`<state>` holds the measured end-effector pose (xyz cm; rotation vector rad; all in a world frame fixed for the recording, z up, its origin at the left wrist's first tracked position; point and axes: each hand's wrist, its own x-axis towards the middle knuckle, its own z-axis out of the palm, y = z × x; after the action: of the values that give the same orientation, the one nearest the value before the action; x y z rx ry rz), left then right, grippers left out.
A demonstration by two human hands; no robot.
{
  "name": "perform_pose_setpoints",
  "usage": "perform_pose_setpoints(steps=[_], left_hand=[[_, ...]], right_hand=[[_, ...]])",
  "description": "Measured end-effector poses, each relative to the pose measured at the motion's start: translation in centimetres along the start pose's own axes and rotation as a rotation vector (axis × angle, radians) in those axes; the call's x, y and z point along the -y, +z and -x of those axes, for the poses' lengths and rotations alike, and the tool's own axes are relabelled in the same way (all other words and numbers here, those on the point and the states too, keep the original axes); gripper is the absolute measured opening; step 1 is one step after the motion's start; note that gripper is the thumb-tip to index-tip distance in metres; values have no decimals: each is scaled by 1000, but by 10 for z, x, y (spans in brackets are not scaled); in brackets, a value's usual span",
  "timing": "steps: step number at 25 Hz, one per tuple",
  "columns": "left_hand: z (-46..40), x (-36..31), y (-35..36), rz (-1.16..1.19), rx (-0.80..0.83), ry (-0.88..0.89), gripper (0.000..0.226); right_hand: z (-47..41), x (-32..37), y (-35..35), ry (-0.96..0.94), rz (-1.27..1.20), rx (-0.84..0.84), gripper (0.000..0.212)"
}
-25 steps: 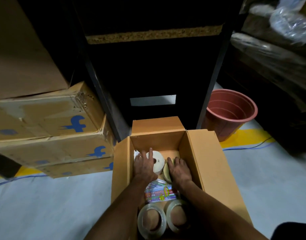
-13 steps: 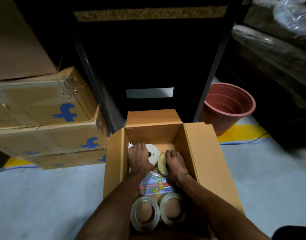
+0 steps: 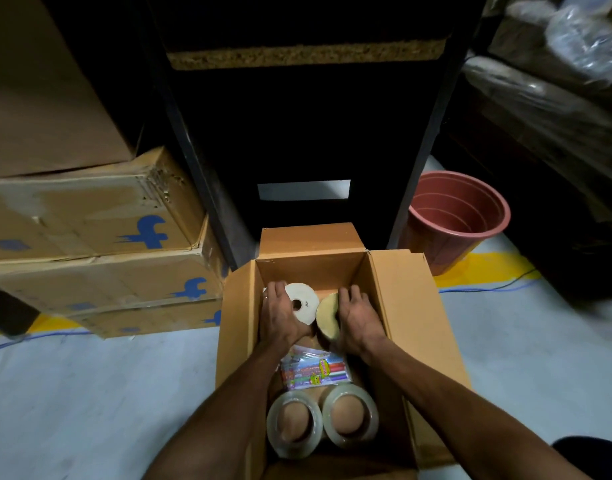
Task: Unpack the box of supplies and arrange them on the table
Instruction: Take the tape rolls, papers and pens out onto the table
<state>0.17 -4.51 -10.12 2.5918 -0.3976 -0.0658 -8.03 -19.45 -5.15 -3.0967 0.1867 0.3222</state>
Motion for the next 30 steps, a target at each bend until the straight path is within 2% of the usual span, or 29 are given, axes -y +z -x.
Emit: perform_pose_setpoints(steps=[4,8,12,13,16,18,23,30], left_hand=[[11,-8,-12,361,-109,-164,109],[19,-20,-36,511,-171,-150,107],[24,-25,-55,615,-212,-125,104],[24,-24,-58,639,-218,-135,104],[21,-29,-66,708,-200,-172,102],[22,-36,-72,762,-208,-185,97],[45,-59,-120,737,-161,-197,97],[103,-132,-276,727,-24,-214,99]], right_hand=[[9,-12,-18,-15,-362,-147,107],[18,-30,-38,-80,-584,-226,117],[30,-39,-54,-44,-735,-245,134],[34,-40,-61,-23,-769,-261,131],[42,-49,-78,22,-900,-360,96],[49,-54,-88,44,-972,-381,86],[72,-46,-146,138,-1033,-373,88],[131,-22,-279,132,-1053,-248,91]])
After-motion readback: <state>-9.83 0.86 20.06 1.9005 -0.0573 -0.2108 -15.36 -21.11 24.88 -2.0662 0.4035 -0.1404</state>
